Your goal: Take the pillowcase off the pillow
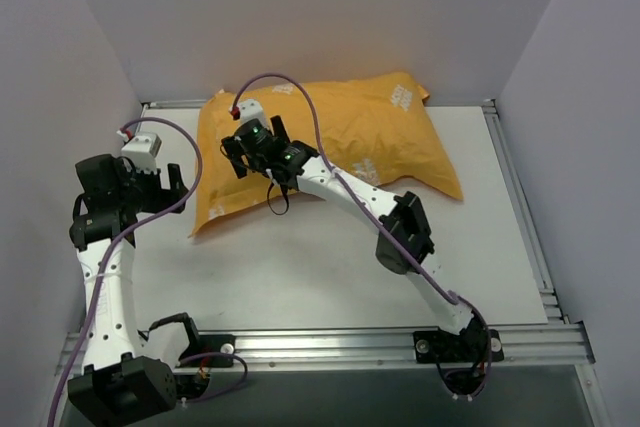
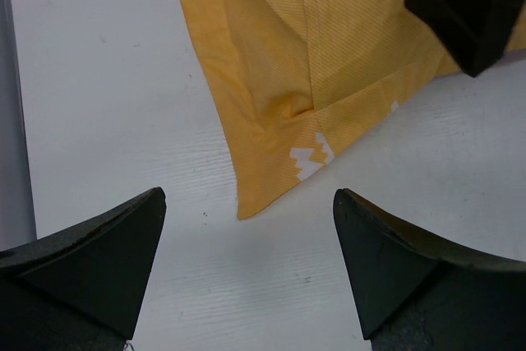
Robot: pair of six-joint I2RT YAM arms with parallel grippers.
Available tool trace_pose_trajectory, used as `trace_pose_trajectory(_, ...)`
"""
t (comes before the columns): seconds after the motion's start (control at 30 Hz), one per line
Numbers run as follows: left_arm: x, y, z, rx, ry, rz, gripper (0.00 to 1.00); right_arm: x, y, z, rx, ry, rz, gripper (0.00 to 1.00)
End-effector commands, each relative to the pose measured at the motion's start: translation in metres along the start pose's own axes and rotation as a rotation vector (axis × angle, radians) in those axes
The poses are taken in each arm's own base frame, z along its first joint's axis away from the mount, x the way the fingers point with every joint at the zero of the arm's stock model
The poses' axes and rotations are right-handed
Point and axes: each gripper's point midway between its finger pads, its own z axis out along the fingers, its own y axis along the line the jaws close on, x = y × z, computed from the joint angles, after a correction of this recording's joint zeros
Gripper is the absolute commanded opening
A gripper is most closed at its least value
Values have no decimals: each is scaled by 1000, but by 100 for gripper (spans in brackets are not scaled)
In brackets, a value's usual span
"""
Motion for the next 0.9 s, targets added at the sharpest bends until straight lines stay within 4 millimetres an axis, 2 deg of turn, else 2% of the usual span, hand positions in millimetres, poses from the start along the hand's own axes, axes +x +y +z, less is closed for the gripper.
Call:
trace_pose_trajectory(0.0,-14,-2,-3,13,-52,0,94,56,-65,32,208,214,-42,91)
trace_pose_trajectory(0.03,-13,-2,-3,12,-53,3,94,60,-65,33,206,226,-52,86)
trace_pose_trajectory(0.07,-13,-2,-3,15,-55,4,94,77,-66,32,205,261,-68,79)
trace_pose_trajectory(0.1,-11,-3,-2,20,-54,2,94,76,-64,34,188,238,-55,53)
trace_pose_trajectory(0.13,-10,-3,-1,22,-52,0,94,61,-65,22,167,198,-36,43)
trace_pose_trajectory(0.17,-10,-4,-1,30,-52,0,94,79,-67,23,163,210,-40,30)
trace_pose_trajectory(0.2,-10,-4,-1,34,-50,-2,94,80,-69,18,158,206,-38,0)
trace_pose_trajectory(0.23,-11,-4,-1,35,-50,-2,94,69,-74,7,155,181,-22,0)
trace_pose_trajectory(0.27,-11,-5,-1,37,-49,1,94,70,-77,2,150,180,-29,0)
trace_pose_trajectory(0.3,-12,-6,-1,43,-49,5,94,85,-81,-2,148,210,-47,0)
trace_pose_trajectory(0.33,-11,-7,-2,50,-40,5,94,77,-82,-16,132,195,-47,0)
trace_pose_trajectory(0.37,-11,-9,-3,63,-39,24,94,80,-78,-24,88,207,-65,0)
trace_pose_trajectory(0.4,-12,-17,-4,106,-40,39,94,104,-77,-32,52,258,-92,0)
trace_pose_trajectory(0.43,-11,-21,-4,136,-33,52,96,89,-72,-56,-13,218,-92,0)
trace_pose_trajectory(0.47,-10,-32,-6,184,-21,111,99,93,-50,-72,-143,218,-107,0)
trace_pose_trajectory(0.5,-8,-41,-6,224,-13,151,100,99,-44,-86,-209,222,-137,0)
trace_pose_trajectory(0.53,-7,-49,-7,251,-8,194,100,109,-42,-111,-279,228,-144,0)
trace_pose_trajectory(0.57,-7,-65,-6,301,-15,297,100,112,-42,-124,-319,229,-145,0)
trace_pose_trajectory(0.63,-12,-80,-9,334,-65,424,100,115,-41,-157,-413,215,-143,0)
trace_pose_trajectory(0.67,-12,-94,-9,383,-92,541,100,113,-45,-166,-438,204,-128,0)
trace_pose_trajectory(0.7,-13,-99,-9,407,-101,590,100,113,-39,-177,-501,200,-116,0)
trace_pose_trajectory(0.73,-8,-112,-10,463,-76,615,100,110,-39,-193,-537,173,-107,0)
trace_pose_trajectory(0.77,-11,-119,-9,486,-66,606,99,109,-41,-200,-561,158,-126,0)
trace_pose_trajectory(0.8,-15,-135,-7,539,-57,621,94,108,-41,-207,-589,154,-121,0)
trace_pose_trajectory(0.87,-4,-155,-12,628,-32,725,94,106,-47,-221,-594,141,-119,0)
